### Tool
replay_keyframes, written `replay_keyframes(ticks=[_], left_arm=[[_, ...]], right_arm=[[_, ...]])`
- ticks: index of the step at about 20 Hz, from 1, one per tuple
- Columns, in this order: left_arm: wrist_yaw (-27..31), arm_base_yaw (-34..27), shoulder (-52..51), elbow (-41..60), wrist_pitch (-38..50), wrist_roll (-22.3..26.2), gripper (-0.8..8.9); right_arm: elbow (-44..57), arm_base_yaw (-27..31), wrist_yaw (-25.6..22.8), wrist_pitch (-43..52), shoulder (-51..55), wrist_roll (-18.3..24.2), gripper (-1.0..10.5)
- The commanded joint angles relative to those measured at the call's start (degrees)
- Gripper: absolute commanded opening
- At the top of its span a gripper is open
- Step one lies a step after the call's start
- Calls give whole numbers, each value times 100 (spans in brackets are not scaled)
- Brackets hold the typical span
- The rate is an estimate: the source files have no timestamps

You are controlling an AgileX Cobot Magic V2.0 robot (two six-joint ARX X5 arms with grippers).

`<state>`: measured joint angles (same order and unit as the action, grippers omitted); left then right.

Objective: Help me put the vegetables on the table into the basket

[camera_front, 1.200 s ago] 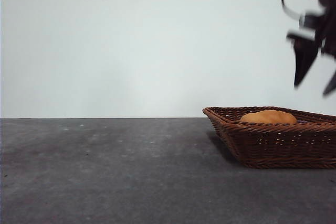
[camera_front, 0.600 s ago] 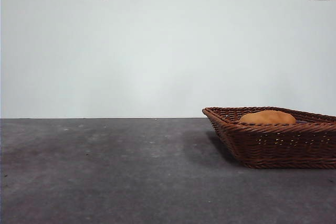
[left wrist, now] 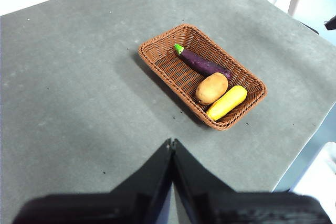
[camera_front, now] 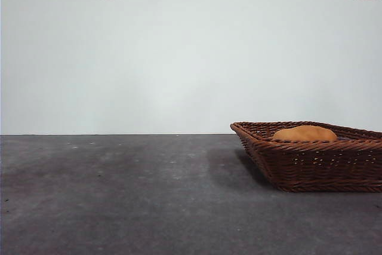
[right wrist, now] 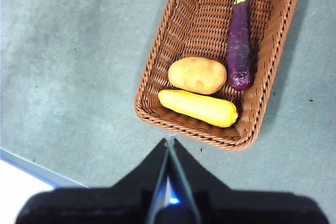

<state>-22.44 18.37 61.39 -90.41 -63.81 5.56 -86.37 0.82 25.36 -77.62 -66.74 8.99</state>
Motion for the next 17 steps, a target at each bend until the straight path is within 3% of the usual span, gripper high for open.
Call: replay_keyframes(ticks=[1,11,17], left_arm=[[-2,-20,2,33,22,70,-5],[-4,-20,13,33,17,68,-5],[0,-20,13,33,260,114,-4]], right_arm=[[17,-7,-31,-122,-13,15,-1],[17,-7,-573,-120,-39,26,0],[17,-7,-634,-120,-61,26,-1]])
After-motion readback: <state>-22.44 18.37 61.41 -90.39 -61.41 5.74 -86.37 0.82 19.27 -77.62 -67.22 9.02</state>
